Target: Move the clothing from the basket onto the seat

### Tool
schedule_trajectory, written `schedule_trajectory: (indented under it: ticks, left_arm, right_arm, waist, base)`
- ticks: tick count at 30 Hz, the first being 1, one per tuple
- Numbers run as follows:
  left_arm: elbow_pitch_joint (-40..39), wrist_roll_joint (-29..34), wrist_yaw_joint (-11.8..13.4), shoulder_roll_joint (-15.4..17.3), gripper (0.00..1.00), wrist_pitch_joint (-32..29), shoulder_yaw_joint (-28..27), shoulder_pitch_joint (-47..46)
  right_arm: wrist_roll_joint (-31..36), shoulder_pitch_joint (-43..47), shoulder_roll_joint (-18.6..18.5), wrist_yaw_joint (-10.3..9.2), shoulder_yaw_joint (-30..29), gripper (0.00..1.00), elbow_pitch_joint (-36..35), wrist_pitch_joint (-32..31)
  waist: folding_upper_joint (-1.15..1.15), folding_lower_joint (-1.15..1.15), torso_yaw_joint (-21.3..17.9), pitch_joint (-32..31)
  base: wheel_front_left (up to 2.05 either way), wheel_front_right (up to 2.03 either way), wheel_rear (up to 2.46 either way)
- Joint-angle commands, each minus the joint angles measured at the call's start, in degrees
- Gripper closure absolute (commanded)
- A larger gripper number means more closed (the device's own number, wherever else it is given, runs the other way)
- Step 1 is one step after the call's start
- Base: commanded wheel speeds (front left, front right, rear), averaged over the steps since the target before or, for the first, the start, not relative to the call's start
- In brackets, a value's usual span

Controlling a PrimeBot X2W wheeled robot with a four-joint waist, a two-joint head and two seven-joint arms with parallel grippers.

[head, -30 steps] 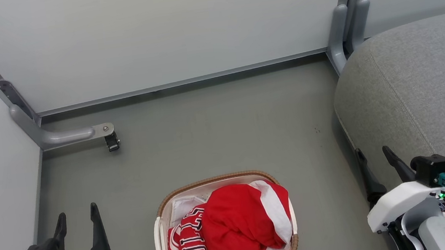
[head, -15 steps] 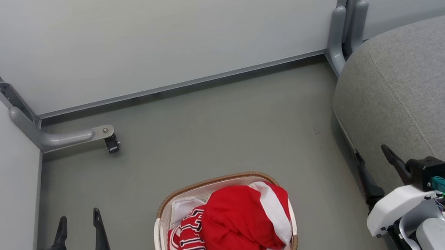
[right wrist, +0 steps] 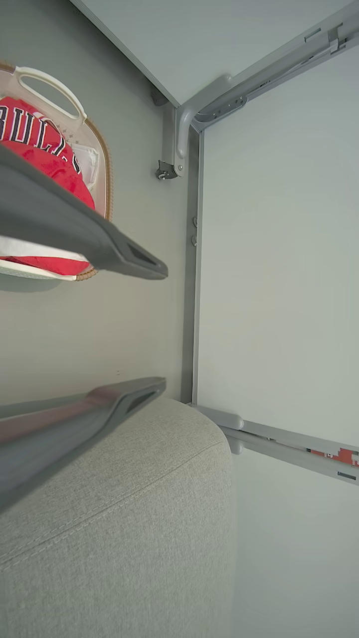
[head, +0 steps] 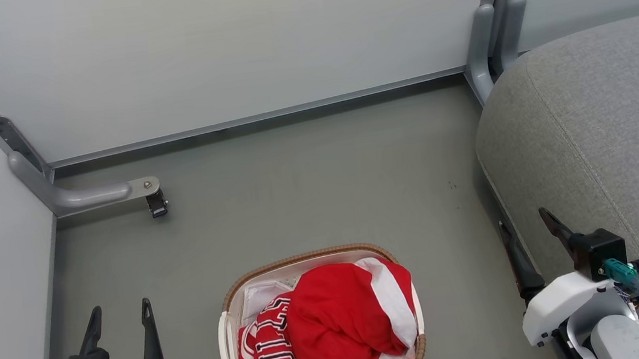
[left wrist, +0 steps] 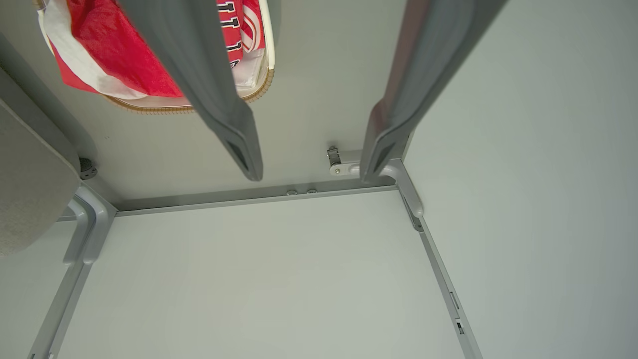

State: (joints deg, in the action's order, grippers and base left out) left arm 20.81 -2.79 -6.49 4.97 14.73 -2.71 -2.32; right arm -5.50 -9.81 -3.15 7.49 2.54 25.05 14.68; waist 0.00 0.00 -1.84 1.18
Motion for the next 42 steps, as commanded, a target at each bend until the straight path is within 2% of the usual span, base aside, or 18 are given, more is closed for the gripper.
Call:
schedule_trajectory:
  ticks: [1, 6, 12, 21, 33, 42]
  left_arm:
    - [0.22, 1.25, -0.05, 0.09, 0.00, 0.62, -0.26, 0.41]
    - [0.16, 0.94, -0.50, -0.12, 0.00, 0.45, 0.11, -0.19]
    - [-0.05, -0.57, -0.91, -0.47, 0.00, 0.45, 1.37, -3.01]
    - [0.76, -3.77, -1.08, -0.78, 0.00, 0.45, 8.02, -7.95]
    - [3.12, -8.30, -1.10, 2.39, 0.00, 0.44, 17.04, -17.73]
    - [9.57, -10.15, -1.09, 5.26, 0.00, 0.44, 23.77, -26.47]
  right_arm:
    - [1.21, -0.29, -0.38, -0.01, 0.20, 0.00, 0.21, 0.60]
    - [1.13, -1.03, -0.33, -0.01, 0.29, 0.00, -0.38, 0.59]
    - [2.03, -3.07, -0.15, -0.01, 0.00, 0.00, -1.75, 0.59]
    - [2.89, -7.06, 0.05, -0.01, 0.14, 0.00, -4.83, 0.59]
    - [1.37, -12.74, 0.12, -0.01, 0.73, 0.00, -9.77, 0.59]
    - [0.33, -16.40, 0.16, -0.01, 3.98, 0.00, -12.66, 0.59]
  waist:
    - [0.00, 0.00, -0.10, 0.27]
    - [0.00, 0.00, -0.40, 1.84]
    - [0.00, 0.00, -1.04, 6.63]
    - [0.00, 0.00, -3.24, 15.29]
    - [0.00, 0.00, -7.39, 26.68]
    - [0.00, 0.00, -10.12, 35.75]
  base:
    - [0.00, 0.00, 0.00]
    - [0.00, 0.00, 0.00]
    - [0.00, 0.00, 0.00]
    - [0.00, 0.00, 0.00]
    - [0.00, 0.00, 0.00]
    - [0.00, 0.00, 0.00]
